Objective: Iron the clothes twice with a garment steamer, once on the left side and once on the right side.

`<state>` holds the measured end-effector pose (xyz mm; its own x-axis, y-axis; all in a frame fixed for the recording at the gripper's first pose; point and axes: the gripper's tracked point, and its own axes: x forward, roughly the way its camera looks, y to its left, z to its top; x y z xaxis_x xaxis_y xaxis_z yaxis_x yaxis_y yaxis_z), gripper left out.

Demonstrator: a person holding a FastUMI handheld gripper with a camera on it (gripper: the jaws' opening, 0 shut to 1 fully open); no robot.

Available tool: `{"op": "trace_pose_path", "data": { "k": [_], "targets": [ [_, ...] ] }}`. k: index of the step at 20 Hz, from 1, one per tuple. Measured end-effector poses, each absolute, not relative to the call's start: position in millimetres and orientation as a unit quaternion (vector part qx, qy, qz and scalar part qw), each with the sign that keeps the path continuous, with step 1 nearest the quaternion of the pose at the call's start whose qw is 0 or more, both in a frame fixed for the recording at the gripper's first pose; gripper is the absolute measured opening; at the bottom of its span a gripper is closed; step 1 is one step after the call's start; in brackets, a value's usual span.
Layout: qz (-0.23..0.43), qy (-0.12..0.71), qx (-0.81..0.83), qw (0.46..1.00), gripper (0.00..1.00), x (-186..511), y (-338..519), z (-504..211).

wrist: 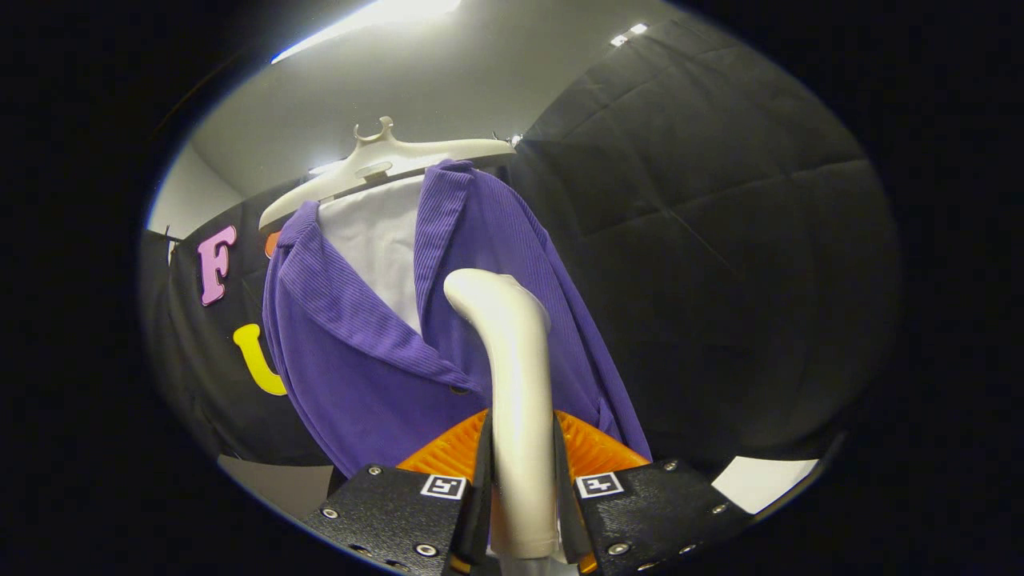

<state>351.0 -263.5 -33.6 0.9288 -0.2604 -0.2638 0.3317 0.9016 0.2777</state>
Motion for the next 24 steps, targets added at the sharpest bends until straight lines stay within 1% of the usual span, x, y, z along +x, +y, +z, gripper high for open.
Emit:
{"op": "trace_pose_path", "data": {
  "k": [3,9,18,24],
  "targets": [
    [-0.154,0.13,0.159,0.967,0.36,331.8,-269.2,-51.9],
    [-0.16,0.161,0.161,0.961,0.36,323.4,-270.6,-79.7],
    [-0.166,0.214,0.158,0.95,0.36,293.0,-271.5,-127.9],
    [-0.163,0.226,0.147,0.949,0.36,281.6,-265.7,-142.8]
  ]
}}
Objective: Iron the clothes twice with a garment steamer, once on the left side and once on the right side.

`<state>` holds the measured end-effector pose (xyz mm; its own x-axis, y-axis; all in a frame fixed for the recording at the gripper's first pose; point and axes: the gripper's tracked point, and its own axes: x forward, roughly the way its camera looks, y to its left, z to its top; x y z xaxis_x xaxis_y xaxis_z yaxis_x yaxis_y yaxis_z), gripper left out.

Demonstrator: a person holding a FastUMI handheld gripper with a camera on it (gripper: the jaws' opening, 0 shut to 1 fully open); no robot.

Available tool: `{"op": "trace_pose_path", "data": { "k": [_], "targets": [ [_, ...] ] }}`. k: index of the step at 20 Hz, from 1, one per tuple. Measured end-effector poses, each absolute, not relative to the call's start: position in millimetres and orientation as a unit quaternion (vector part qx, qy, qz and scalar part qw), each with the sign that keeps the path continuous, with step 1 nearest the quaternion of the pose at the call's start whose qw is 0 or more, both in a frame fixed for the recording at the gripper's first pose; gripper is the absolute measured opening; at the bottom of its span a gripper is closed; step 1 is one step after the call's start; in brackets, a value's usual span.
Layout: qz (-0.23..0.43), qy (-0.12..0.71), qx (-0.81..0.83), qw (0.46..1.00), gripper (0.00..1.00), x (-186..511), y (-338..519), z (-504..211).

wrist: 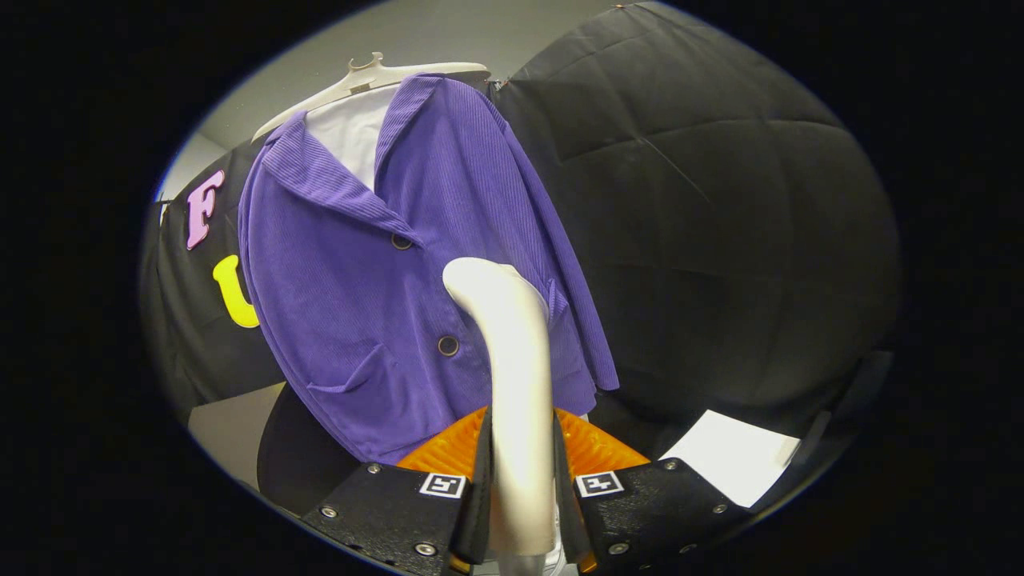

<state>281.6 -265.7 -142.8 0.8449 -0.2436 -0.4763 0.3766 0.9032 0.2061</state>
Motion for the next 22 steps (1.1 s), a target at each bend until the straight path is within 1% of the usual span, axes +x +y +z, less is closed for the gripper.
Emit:
{"op": "trace_pose_path", "data": {
  "k": [3,6,14,22],
  "targets": [
    [-0.161,0.227,0.145,0.95,0.36,271.1,-262.8,-145.0],
    [-0.157,0.246,0.145,0.945,0.36,255.8,-258.2,-159.8],
    [-0.171,0.298,0.154,0.926,0.36,244.3,-256.1,-213.7],
    [-0.171,0.354,0.152,0.907,0.36,225.9,-244.5,-269.9]
  ]
}}
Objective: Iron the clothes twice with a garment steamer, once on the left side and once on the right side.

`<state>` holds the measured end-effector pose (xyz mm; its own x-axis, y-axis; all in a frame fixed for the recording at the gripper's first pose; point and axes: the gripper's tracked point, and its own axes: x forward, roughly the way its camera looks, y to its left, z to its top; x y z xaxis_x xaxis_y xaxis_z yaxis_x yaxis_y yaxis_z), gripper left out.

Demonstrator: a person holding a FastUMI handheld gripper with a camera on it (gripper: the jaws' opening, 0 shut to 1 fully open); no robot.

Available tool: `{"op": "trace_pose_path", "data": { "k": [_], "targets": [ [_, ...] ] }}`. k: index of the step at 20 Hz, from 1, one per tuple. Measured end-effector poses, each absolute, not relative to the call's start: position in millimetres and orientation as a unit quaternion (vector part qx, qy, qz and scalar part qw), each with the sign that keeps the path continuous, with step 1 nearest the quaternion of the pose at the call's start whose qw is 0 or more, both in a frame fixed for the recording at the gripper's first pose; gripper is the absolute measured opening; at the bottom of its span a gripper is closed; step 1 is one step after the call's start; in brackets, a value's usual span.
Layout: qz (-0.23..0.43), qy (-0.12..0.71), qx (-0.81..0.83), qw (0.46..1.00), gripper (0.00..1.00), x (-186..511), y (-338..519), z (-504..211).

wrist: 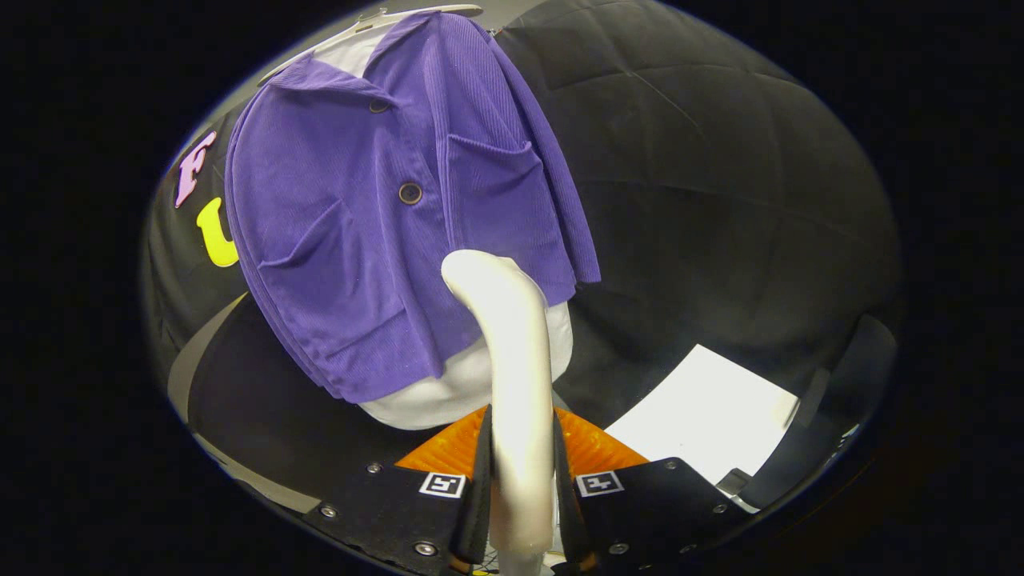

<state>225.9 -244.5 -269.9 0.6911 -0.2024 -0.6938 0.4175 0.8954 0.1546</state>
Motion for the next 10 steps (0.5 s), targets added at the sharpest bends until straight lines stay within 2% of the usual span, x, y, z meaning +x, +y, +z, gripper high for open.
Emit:
{"op": "trace_pose_path", "data": {
  "k": [10],
  "targets": [
    [-0.15,0.362,0.149,0.908,0.36,175.6,-214.3,-261.5]
  ]
}}
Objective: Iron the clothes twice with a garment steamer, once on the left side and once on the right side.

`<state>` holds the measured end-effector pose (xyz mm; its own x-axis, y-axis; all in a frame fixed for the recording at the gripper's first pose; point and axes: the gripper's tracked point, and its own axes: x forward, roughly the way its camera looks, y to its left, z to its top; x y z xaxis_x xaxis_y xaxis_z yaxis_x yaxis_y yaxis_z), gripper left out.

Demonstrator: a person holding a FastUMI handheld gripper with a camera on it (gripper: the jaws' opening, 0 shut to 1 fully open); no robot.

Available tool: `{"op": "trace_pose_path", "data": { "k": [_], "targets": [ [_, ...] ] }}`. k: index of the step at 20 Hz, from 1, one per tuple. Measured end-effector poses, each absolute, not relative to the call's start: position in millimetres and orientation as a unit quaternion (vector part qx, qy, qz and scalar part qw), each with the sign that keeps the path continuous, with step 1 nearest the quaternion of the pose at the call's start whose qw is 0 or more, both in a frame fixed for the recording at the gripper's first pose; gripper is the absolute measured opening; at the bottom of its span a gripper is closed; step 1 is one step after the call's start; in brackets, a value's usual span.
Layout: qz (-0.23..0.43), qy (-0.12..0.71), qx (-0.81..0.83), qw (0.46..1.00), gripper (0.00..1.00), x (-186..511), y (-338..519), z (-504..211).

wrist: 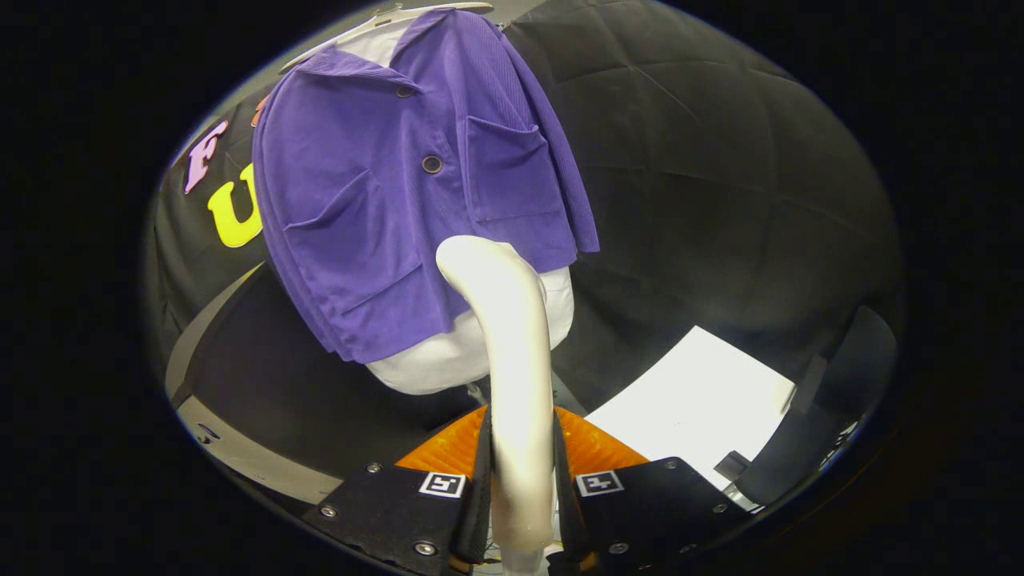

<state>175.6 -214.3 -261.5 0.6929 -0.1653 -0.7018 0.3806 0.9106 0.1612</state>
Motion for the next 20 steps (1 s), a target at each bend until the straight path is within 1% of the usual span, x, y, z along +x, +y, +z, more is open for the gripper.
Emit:
{"op": "trace_pose_path", "data": {
  "k": [20],
  "targets": [
    [-0.028,0.25,0.137,0.958,0.36,53.9,-89.7,-109.2]
  ]
}}
